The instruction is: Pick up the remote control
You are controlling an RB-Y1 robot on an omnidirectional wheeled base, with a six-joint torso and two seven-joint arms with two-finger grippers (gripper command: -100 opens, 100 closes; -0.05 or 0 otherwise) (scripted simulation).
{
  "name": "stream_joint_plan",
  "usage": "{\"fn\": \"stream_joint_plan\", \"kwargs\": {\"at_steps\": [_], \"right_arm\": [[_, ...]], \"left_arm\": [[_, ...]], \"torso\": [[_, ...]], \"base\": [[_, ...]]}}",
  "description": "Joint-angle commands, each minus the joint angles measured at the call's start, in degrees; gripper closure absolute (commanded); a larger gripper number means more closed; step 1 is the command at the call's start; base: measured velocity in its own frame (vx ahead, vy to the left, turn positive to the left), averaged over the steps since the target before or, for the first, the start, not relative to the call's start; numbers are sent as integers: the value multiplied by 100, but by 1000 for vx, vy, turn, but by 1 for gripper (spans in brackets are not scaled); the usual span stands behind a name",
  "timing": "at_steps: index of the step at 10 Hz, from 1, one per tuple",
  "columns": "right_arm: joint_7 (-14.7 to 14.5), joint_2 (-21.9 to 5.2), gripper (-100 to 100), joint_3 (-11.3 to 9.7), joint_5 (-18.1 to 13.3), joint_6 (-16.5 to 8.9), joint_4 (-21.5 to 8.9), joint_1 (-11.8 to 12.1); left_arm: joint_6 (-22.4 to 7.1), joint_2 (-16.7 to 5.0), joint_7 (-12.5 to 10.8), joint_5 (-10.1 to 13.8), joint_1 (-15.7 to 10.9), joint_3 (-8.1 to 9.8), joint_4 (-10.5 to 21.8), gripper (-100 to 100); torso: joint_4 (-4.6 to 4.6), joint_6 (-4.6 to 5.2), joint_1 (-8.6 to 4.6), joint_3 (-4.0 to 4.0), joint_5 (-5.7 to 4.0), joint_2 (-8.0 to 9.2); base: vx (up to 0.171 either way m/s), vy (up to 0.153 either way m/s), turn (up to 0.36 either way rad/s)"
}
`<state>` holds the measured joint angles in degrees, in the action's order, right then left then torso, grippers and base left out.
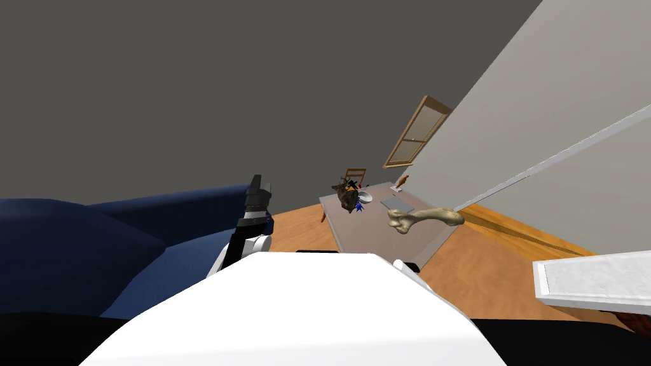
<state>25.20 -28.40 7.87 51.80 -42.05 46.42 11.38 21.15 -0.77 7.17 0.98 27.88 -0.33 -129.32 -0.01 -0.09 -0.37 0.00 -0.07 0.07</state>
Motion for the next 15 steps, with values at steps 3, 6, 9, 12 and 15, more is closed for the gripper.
{"fn": "stream_joint_plan", "kwargs": {"at_steps": [3, 6, 9, 12, 15], "right_arm": [[220, -43, -100, -599, -117, 38, 135, -177], [424, -83, -100, -1047, -238, 70, 208, -388], [627, -123, -100, -1495, -358, 103, 280, -599], [830, -164, -100, -1942, -479, 136, 353, -810], [769, -177, 100, -1880, -436, 150, 289, -840]], "left_arm": [[0, 0, 0, 0, 0, 0, 0, 0], [0, 0, 0, 0, 0, 0, 0, 0], [0, 0, 0, 0, 0, 0, 0, 0], [0, 0, 0, 0, 0, 0, 0, 0], [0, 0, 0, 0, -2, -1, 0, 0]], "torso": [[-1, -1, -2, -3, 0, -4], [-1, -3, 10, -4, 2, -7], [-3, -1, 12, -8, 3, -13], [-3, -1, 10, -7, 3, -11], [0, -3, 3, 7, -3, 15]], "base": [[42, -19, -222], [42, 1, -210], [58, 17, -193], [54, 15, -179], [0, 0, 0]]}}
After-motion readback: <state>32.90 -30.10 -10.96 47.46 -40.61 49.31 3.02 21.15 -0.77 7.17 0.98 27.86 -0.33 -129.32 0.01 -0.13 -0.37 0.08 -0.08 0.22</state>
